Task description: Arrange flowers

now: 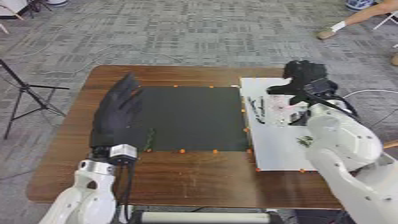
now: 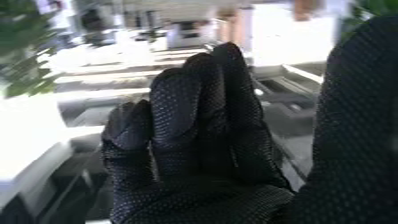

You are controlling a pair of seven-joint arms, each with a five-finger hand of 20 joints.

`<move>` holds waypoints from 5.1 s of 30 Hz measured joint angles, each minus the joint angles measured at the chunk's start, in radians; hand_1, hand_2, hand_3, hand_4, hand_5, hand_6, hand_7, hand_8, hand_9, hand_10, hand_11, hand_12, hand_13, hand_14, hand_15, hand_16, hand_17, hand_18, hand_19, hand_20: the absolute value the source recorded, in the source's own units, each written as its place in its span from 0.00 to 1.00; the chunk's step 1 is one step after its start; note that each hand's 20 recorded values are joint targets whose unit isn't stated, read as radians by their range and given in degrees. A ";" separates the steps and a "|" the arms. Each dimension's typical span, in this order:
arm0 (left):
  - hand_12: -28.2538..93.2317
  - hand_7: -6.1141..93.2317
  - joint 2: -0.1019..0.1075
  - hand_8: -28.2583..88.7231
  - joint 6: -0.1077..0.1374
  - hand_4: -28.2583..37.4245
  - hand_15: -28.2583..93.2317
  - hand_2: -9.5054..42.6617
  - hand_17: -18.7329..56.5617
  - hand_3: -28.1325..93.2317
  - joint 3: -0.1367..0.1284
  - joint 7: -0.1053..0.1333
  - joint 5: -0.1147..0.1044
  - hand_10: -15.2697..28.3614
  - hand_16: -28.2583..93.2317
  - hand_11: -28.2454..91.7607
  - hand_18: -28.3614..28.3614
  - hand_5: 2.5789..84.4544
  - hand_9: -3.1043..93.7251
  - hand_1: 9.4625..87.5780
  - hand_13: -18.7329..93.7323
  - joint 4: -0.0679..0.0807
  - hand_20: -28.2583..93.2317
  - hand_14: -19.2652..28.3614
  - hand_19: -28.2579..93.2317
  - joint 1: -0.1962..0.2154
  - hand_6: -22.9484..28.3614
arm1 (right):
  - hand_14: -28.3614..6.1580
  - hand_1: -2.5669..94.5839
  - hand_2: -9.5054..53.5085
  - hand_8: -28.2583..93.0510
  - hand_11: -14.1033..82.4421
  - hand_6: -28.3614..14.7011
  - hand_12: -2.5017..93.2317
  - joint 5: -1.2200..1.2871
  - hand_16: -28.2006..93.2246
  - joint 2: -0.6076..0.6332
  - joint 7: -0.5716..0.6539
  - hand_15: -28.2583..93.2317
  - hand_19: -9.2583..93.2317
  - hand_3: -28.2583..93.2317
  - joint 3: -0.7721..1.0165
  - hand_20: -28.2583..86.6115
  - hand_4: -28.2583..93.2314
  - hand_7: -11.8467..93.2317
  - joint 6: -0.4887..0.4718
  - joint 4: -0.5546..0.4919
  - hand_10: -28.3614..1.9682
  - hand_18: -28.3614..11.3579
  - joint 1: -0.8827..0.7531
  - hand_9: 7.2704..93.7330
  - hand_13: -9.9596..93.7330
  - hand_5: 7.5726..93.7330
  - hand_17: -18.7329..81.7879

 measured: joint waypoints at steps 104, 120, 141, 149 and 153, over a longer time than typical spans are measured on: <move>0.38 0.27 0.038 0.15 0.141 0.01 0.39 0.11 0.09 0.78 -0.086 -0.033 -0.008 0.60 0.27 0.36 0.87 0.29 0.28 0.19 0.36 -0.033 0.29 0.70 0.60 0.156 0.48 | 0.54 0.43 0.00 0.44 0.77 0.68 0.52 -0.052 0.60 -0.511 0.120 0.94 1.00 0.92 -0.524 0.89 0.08 0.57 -0.021 0.355 0.68 0.16 0.158 0.97 0.88 0.91 0.72; 0.38 0.27 0.055 0.15 0.105 0.00 0.39 0.10 0.09 0.79 -0.039 -0.052 -0.008 0.60 0.27 0.35 0.87 0.29 0.28 0.19 0.36 0.004 0.29 0.70 0.60 0.074 0.48 | 0.54 0.43 0.00 0.44 0.75 0.69 0.51 -0.015 0.61 -0.558 0.138 0.93 1.00 0.92 -0.533 0.89 0.07 0.55 0.014 0.380 0.69 0.16 0.160 0.97 0.88 0.91 0.72; 0.38 0.28 0.053 0.15 0.085 0.01 0.39 0.11 0.09 0.79 -0.022 -0.024 -0.009 0.60 0.28 0.36 0.87 0.29 0.28 0.19 0.36 0.014 0.29 0.70 0.60 0.045 0.48 | 0.54 0.30 0.00 0.18 0.77 0.69 0.52 -0.045 0.61 -0.577 0.103 0.93 1.00 0.89 -0.518 0.89 0.02 0.62 0.025 0.419 0.68 0.18 0.178 0.95 0.87 0.90 0.71; 0.38 0.27 0.049 0.15 0.084 0.00 0.39 0.11 0.09 0.78 -0.026 -0.024 -0.009 0.60 0.27 0.35 0.87 0.29 0.28 0.19 0.36 0.014 0.29 0.70 0.60 0.047 0.48 | 0.54 0.28 0.00 0.18 0.77 0.69 0.52 -0.052 0.61 -0.573 0.083 0.93 1.00 0.89 -0.516 0.88 0.02 0.62 -0.002 0.412 0.68 0.18 0.176 0.95 0.86 0.90 0.71; 0.38 0.27 0.046 0.15 0.084 0.01 0.39 0.11 0.09 0.78 -0.034 -0.024 -0.009 0.60 0.27 0.36 0.87 0.29 0.28 0.19 0.36 0.010 0.29 0.70 0.60 0.057 0.48 | 0.55 0.26 0.00 0.17 0.75 0.68 0.52 -0.034 0.61 -0.562 0.085 0.93 1.00 0.87 -0.518 0.88 0.02 0.60 -0.021 0.396 0.68 0.18 0.172 0.95 0.86 0.90 0.71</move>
